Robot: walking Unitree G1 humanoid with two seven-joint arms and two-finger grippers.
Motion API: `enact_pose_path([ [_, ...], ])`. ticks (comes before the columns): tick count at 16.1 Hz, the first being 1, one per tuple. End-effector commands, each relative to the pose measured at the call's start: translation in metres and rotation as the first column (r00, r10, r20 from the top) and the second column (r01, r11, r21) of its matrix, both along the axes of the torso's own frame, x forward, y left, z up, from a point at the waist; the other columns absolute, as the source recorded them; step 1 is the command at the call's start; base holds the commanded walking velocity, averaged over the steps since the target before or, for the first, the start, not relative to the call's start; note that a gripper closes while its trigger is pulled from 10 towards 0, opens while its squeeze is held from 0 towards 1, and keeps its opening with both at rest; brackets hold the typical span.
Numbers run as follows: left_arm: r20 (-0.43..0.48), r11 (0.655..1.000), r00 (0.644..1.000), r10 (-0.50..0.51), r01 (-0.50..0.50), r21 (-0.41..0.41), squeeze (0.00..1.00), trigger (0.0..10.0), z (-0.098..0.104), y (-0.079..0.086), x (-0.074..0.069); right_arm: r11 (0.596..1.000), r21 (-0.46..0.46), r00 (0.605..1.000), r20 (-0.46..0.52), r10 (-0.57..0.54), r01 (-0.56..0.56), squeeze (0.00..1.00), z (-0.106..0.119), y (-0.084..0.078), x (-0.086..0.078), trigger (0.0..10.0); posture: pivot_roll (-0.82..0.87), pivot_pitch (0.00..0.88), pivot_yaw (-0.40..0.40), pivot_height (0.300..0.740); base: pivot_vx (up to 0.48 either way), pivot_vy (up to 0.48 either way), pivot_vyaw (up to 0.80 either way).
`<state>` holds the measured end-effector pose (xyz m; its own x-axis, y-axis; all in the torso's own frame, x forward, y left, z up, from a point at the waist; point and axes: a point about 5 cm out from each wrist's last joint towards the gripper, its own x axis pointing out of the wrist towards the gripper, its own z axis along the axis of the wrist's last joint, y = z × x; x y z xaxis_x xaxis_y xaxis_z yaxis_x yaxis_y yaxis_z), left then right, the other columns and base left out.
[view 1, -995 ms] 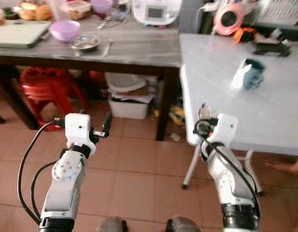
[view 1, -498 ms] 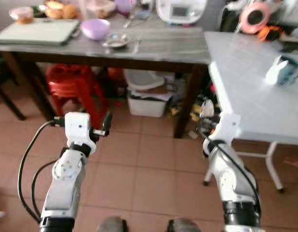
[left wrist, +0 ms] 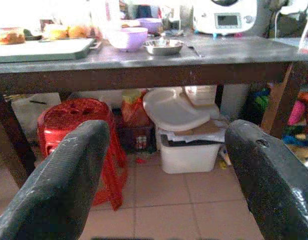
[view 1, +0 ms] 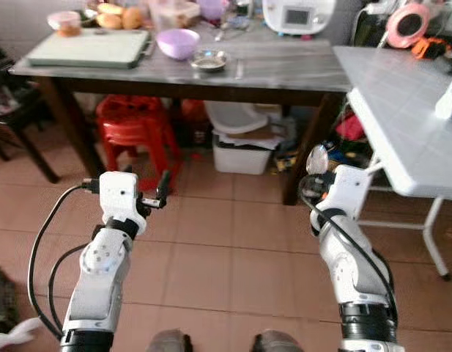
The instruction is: Setting the table
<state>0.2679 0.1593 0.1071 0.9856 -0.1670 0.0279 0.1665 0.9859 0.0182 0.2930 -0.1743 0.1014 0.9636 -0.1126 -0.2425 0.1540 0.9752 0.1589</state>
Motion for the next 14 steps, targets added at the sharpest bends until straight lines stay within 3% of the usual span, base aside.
enact_pose_path([
  [1, 0.026, 1.0, 0.999, -0.019, 0.019, -0.002, 0.0, 10.0, 0.004, -0.008, 0.002, 0.999, -0.022, 1.0, 0.01, -0.024, 0.024, 0.0, 0.002, -0.009, -0.002, 10.0, -0.01, 0.0, -0.006, 0.719, 0.24, 0.0, 0.0],
  [3, 0.037, 1.0, 0.999, -0.016, 0.015, 0.012, 0.0, 10.0, 0.004, -0.007, 0.001, 0.998, -0.054, 0.999, 0.051, -0.018, 0.02, 0.0, 0.006, -0.01, -0.004, 10.0, -0.01, 0.0, -0.006, 0.719, 0.0, 0.0, 0.0],
  [6, 0.013, 0.999, 0.999, -0.031, 0.031, -0.034, 0.0, 10.0, 0.001, -0.006, 0.0, 0.99, -0.141, 0.98, 0.196, 0.027, 0.001, 0.0, 0.026, -0.009, -0.007, 10.0, -0.01, 0.0, -0.007, 0.719, 0.105, 0.0, 0.0],
  [14, 0.023, 0.998, 0.999, -0.049, 0.05, -0.025, 0.0, 10.0, 0.004, -0.008, 0.003, 0.988, -0.156, 0.975, 0.219, 0.041, -0.006, 0.0, 0.026, -0.007, -0.01, 10.0, -0.01, 0.0, -0.004, 0.719, 0.454, 0.0, 0.0],
])
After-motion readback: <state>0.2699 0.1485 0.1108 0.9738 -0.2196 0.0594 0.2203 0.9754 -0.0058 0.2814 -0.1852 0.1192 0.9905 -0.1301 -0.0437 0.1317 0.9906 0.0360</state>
